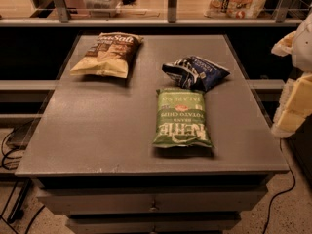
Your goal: Pick brown chip bag
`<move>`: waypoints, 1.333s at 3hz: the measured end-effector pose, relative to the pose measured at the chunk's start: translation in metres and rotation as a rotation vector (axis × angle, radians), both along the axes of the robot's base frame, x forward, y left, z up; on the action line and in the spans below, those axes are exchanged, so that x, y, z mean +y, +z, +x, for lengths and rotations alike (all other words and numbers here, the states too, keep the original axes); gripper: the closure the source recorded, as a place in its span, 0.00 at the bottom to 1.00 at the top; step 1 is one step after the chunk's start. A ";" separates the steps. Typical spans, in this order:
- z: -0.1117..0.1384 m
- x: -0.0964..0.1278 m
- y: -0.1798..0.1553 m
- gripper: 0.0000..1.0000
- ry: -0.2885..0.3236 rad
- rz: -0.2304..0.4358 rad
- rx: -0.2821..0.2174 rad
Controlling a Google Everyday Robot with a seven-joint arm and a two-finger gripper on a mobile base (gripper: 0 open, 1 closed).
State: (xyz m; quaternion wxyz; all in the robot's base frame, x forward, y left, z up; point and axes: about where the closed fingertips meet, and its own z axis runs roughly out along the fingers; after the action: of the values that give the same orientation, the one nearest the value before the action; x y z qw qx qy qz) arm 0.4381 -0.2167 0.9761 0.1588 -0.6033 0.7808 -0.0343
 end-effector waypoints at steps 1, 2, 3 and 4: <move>0.000 0.001 0.001 0.00 0.001 0.003 -0.007; 0.009 0.012 -0.002 0.00 0.034 0.053 -0.023; 0.027 0.033 -0.006 0.00 0.095 0.136 -0.048; 0.049 0.059 -0.014 0.00 0.134 0.227 -0.053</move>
Offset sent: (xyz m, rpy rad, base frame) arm 0.0237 0.0300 -0.0114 0.1362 -0.0274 0.0917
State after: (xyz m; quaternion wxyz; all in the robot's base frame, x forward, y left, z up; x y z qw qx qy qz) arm 0.4874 -0.1581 0.9617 0.2483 -0.6313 0.7330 0.0490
